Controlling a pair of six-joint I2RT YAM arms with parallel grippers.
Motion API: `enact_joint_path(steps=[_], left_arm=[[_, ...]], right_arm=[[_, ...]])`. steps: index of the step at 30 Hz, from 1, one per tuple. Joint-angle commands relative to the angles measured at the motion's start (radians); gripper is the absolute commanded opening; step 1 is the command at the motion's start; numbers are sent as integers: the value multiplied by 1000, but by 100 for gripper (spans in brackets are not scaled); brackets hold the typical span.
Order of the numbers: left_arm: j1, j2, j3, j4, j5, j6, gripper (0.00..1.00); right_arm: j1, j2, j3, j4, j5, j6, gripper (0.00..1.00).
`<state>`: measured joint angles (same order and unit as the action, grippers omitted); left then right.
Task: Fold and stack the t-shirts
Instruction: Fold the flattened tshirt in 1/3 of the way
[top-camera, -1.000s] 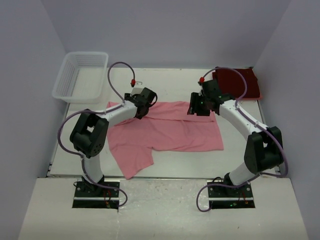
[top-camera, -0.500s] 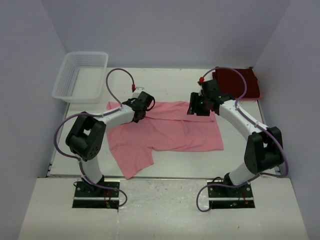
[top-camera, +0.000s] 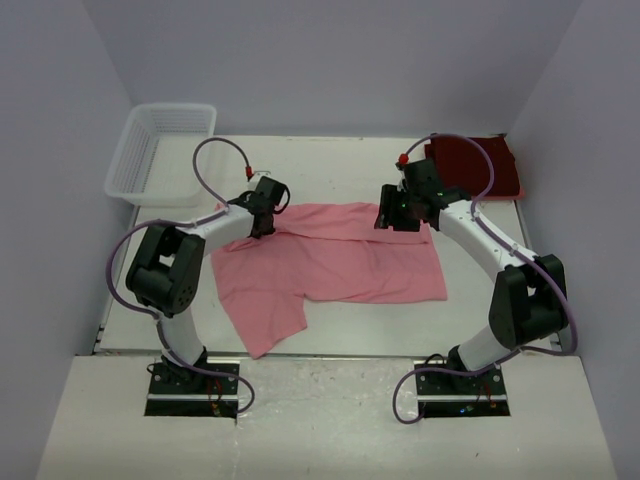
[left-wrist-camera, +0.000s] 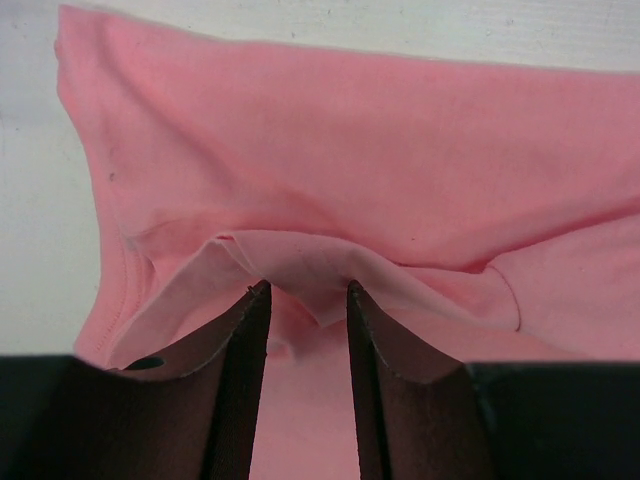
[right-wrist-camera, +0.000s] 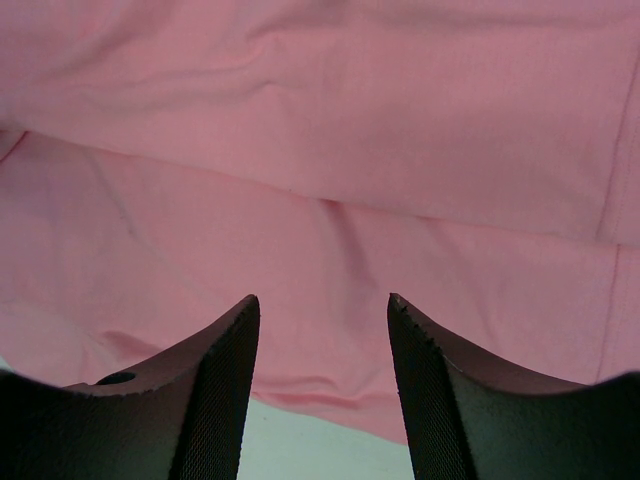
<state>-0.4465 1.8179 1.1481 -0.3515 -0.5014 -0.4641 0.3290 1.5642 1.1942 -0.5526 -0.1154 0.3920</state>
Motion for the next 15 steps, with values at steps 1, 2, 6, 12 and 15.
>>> enact_joint_path(steps=[1,2,6,12,15], left_arm=[[14,11,-7,52,53,24,38],[14,12,-8,54,58,24,38],[15,20,-10,56,89,21,38],[22,34,-10,45,116,13,38],[25,41,-13,42,121,8,37]], right_arm=[[5,-41,-1,26,11,-13,55],[5,-43,-1,26,13,-13,55],[5,-39,-4,28,16,-13,56],[5,-44,-7,29,10,-12,56],[5,-47,-10,31,10,-12,55]])
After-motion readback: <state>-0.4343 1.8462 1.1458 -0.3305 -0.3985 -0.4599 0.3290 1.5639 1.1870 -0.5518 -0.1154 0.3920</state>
